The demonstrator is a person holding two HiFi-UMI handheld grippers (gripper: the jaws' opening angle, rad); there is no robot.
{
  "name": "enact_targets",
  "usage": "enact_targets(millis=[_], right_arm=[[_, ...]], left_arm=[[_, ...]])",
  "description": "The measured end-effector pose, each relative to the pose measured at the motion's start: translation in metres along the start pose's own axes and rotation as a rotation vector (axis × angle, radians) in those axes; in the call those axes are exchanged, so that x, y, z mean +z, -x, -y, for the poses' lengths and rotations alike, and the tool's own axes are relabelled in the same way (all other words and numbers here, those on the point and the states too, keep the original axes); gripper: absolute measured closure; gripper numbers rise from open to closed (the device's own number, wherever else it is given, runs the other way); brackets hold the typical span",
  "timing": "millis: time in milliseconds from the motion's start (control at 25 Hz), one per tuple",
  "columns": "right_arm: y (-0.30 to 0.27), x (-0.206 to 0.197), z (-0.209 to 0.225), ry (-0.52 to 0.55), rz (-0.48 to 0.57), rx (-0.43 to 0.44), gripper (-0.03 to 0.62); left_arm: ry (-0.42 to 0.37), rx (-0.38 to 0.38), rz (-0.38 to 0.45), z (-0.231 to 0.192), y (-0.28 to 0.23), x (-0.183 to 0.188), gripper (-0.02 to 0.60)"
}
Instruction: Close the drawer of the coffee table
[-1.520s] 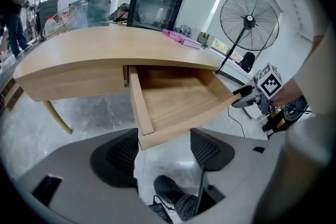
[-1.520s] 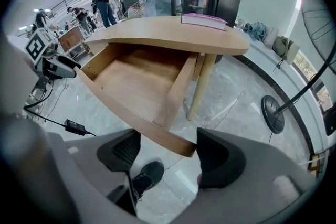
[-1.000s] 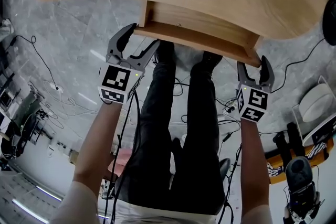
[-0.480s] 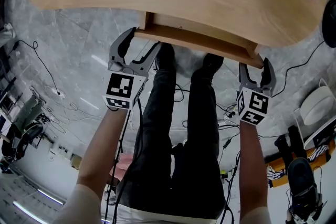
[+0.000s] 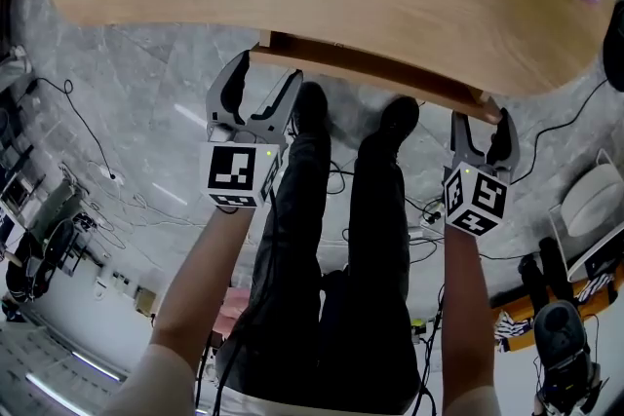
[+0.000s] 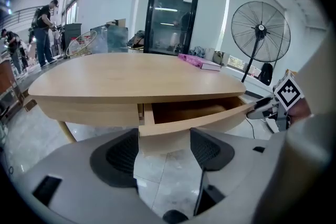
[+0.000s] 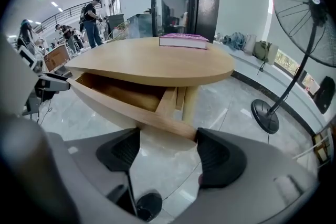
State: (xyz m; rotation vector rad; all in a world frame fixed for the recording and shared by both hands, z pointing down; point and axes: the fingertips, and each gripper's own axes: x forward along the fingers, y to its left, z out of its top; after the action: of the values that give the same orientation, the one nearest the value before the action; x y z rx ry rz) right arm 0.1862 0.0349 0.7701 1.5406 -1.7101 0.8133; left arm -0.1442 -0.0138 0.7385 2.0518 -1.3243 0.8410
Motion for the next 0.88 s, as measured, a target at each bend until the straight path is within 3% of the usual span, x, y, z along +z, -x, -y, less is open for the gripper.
enact_targets(millis=[240, 440, 880], right_arm=[[-0.007, 0.012, 0.002, -0.017, 0.040, -0.010, 0.240], [-0.007, 0.012, 0.004, -0.035, 0.061, -0.011, 0.240], [-0.008, 0.013, 0.004, -0.031, 0.116, 0.002, 0.237]], left_arm=[[0.014, 0.044, 0.055, -0.004, -0.007, 0.009, 0.268], [-0.021, 0.099, 0.017, -0.015, -0.014, -0.005, 0.268], [-0.011, 0.085, 0.062, -0.020, -0.020, -0.003, 0.268]])
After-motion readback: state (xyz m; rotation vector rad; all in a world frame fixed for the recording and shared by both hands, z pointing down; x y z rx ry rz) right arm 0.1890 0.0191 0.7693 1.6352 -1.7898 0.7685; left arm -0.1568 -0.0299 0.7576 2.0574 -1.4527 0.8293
